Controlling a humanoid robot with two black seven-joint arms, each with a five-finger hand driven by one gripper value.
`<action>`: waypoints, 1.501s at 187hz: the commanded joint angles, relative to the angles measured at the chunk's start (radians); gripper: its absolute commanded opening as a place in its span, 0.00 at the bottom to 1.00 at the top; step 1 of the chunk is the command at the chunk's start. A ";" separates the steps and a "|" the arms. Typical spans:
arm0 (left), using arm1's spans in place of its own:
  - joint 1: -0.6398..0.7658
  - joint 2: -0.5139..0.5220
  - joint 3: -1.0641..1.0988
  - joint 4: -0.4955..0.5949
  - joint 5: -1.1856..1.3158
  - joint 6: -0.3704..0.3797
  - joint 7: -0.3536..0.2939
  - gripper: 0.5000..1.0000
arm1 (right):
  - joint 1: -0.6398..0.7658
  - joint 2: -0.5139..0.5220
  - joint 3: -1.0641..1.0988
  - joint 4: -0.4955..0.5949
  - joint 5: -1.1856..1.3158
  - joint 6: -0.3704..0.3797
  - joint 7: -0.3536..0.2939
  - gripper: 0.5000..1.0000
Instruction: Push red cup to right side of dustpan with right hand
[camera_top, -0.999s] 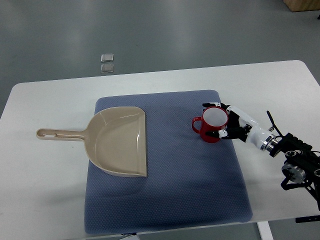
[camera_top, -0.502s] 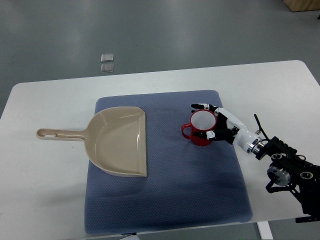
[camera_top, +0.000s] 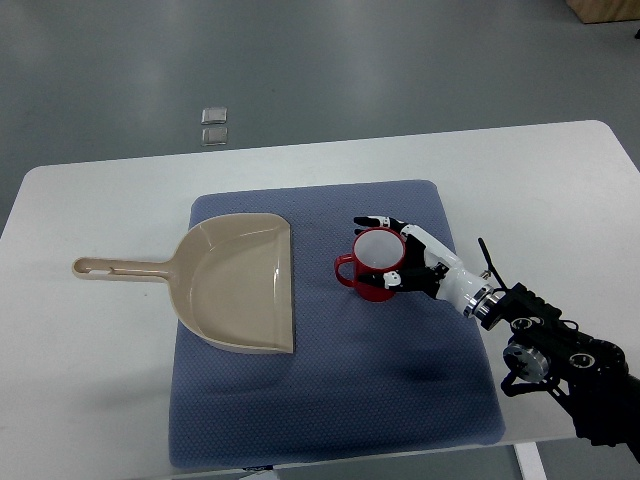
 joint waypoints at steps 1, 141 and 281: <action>0.000 0.000 0.000 0.000 0.000 0.000 0.000 1.00 | 0.000 0.022 -0.004 0.003 -0.001 -0.003 0.000 0.87; 0.000 0.000 0.000 0.000 0.000 0.000 0.000 1.00 | -0.016 0.106 -0.058 0.068 -0.012 -0.074 0.000 0.87; 0.000 0.000 0.001 0.000 0.000 0.000 0.002 1.00 | -0.011 0.056 0.013 0.103 0.050 -0.075 0.000 0.87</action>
